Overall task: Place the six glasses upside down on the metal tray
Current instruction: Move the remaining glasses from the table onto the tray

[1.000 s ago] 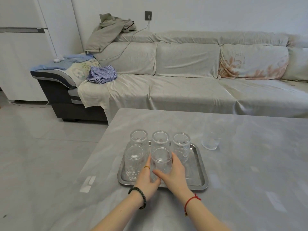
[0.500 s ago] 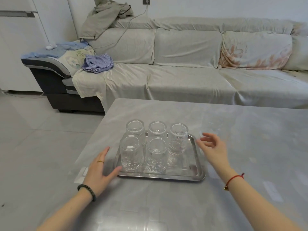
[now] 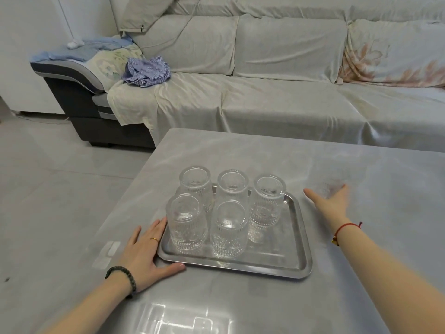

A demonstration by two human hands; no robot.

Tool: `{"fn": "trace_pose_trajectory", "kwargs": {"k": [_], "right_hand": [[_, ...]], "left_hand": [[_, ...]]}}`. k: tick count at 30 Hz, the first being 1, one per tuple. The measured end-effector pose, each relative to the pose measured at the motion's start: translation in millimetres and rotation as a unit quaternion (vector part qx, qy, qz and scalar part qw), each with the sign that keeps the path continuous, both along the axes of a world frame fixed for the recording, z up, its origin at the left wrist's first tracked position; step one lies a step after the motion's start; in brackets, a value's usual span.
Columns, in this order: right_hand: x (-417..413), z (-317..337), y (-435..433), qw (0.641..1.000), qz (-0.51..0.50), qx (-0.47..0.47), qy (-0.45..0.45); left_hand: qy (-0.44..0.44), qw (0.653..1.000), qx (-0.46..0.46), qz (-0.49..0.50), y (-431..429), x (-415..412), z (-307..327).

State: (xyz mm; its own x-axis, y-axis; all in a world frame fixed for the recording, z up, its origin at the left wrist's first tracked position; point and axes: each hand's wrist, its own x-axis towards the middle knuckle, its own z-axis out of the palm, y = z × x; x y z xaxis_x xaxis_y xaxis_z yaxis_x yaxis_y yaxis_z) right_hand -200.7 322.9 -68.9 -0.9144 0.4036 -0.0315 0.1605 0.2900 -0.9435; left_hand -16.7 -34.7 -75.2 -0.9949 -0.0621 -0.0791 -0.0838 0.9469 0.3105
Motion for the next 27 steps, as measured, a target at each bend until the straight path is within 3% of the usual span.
{"fn": "trace_pose_trajectory", "kwargs": {"k": [7,13,18,22,27], "right_hand": [[9.9,9.6,-1.6,1.0,-0.013,0.01,0.027],[67.2,56.6,3.6,0.99,0.111,0.081,0.043],[114.7,92.8,7.2,0.95,0.242,0.193,0.038],[134.1,99.6,0.4,0.937,0.264,0.228,0.013],[140.1,91.1,-30.4,0.928,0.28,0.242,0.046]], "left_hand": [[-0.003,1.0,0.002,-0.006,-3.7,-3.0,-6.6],[-0.001,1.0,0.017,-0.008,-2.0,0.8,-2.8],[0.003,1.0,0.015,-0.007,0.6,2.8,-1.8],[0.001,1.0,0.018,-0.007,1.0,3.8,-0.7],[-0.001,1.0,0.017,-0.007,1.2,4.4,-0.2]]}}
